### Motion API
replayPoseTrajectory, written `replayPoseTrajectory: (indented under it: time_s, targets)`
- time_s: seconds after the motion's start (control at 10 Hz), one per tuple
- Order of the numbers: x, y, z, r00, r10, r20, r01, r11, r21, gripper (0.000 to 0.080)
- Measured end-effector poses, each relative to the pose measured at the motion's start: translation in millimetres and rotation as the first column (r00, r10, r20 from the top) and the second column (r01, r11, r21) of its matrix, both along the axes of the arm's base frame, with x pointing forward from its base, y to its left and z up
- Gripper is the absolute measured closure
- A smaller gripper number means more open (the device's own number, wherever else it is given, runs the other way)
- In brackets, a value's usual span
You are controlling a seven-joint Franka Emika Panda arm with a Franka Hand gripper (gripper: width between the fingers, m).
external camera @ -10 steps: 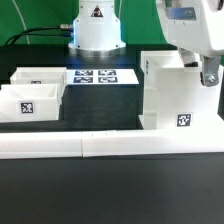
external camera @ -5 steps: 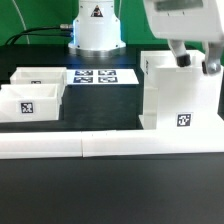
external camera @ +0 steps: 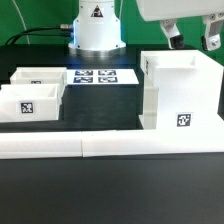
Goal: Assemble drawer
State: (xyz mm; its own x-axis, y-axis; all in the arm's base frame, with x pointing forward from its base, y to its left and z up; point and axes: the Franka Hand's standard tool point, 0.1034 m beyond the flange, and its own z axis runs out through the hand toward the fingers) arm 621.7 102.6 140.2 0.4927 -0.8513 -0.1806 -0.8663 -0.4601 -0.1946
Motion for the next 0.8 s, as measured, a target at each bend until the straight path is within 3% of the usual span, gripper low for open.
replayPoseTrajectory:
  time_s: [0.3,0.5,0.8]
  targets:
    - [-23.8,-32.8,12.6,0.879,0.477,0.001,-0.477,0.879,-0.016,0.015]
    - [-29.8,-58.3,11.3,0.813,0.577,0.075,-0.574,0.817,-0.059,0.015]
    - [-31.1,-58.8,8.6,0.65,0.753,0.103,-0.746,0.658,-0.101,0.015]
